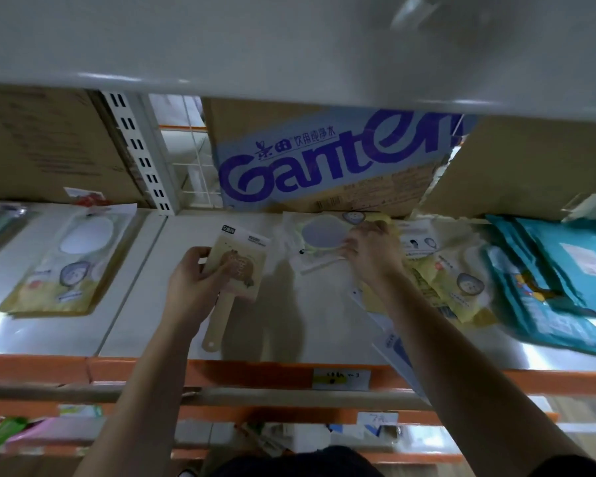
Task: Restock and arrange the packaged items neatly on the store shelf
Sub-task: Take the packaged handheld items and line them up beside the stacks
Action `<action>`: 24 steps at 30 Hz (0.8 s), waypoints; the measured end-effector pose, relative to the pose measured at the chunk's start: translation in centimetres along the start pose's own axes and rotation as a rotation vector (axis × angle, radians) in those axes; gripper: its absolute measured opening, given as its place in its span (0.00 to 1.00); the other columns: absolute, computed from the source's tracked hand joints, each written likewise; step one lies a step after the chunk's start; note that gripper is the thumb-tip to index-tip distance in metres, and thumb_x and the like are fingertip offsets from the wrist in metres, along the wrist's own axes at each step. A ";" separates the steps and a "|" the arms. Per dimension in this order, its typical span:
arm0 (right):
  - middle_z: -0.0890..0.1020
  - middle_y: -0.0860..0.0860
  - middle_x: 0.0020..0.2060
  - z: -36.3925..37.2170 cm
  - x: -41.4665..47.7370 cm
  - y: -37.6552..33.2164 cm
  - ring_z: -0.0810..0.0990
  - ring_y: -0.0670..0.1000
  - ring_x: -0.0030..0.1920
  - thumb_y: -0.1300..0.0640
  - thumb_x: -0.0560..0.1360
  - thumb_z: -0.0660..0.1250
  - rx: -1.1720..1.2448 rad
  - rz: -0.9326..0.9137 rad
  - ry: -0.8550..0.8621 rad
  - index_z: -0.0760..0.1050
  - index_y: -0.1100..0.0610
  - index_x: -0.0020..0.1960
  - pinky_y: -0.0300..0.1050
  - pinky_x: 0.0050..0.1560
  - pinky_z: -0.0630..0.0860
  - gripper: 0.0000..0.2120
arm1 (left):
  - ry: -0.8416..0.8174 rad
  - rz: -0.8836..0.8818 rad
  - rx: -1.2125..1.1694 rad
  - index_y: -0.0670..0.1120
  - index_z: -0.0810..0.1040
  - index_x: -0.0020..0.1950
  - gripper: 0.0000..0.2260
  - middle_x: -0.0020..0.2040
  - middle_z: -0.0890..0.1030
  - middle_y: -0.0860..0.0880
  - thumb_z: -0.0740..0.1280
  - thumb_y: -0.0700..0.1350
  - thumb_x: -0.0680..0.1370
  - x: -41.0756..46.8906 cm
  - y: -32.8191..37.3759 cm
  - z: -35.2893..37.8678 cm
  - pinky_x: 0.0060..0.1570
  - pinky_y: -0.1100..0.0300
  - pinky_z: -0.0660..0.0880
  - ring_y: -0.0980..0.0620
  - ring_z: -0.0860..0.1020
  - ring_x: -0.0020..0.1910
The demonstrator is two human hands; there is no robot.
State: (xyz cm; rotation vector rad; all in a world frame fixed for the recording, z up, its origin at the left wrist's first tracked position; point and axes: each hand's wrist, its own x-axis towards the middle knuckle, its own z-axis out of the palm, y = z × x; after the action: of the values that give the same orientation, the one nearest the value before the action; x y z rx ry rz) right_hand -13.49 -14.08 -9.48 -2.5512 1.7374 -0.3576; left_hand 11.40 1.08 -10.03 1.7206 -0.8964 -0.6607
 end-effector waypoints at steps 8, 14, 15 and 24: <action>0.82 0.45 0.41 -0.3 -0.4 -3.1 0.79 0.46 0.42 0.45 0.71 0.72 0.218 -0.142 -0.176 0.80 0.49 0.47 0.47 0.46 0.79 0.09 | 0.057 -0.030 -0.039 0.48 0.75 0.55 0.12 0.42 0.83 0.51 0.72 0.45 0.75 -0.3 -0.7 -1.1 0.27 0.64 0.75 0.58 0.82 0.35; 0.74 0.53 0.64 0.1 2.4 -4.7 0.73 0.55 0.63 0.45 0.72 0.70 0.188 -0.212 -0.250 0.70 0.52 0.69 0.56 0.61 0.71 0.28 | 0.052 -0.069 -0.058 0.47 0.74 0.56 0.12 0.44 0.84 0.47 0.72 0.45 0.75 -0.7 -0.7 -1.3 0.34 0.51 0.80 0.49 0.83 0.40; 0.74 0.53 0.64 0.2 2.8 -4.8 0.72 0.55 0.63 0.44 0.72 0.70 0.172 -0.214 -0.287 0.69 0.52 0.69 0.56 0.62 0.71 0.29 | 0.050 -0.077 -0.063 0.48 0.74 0.56 0.12 0.44 0.84 0.47 0.72 0.46 0.75 -0.8 -0.7 -1.4 0.35 0.50 0.80 0.48 0.83 0.41; 0.77 0.55 0.57 0.0 3.9 -4.6 0.76 0.56 0.57 0.41 0.67 0.75 0.171 -0.059 -0.305 0.71 0.57 0.64 0.56 0.59 0.74 0.33 | 0.066 -0.110 -0.057 0.48 0.74 0.57 0.15 0.46 0.84 0.47 0.72 0.49 0.74 -1.2 -0.2 -2.2 0.40 0.46 0.81 0.48 0.83 0.43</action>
State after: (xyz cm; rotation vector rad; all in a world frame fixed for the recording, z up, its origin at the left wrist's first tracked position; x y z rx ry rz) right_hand -7.91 -15.96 -8.07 -2.3902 1.4614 -0.1045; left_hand 12.54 3.29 -9.53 1.7395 -0.7339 -0.6914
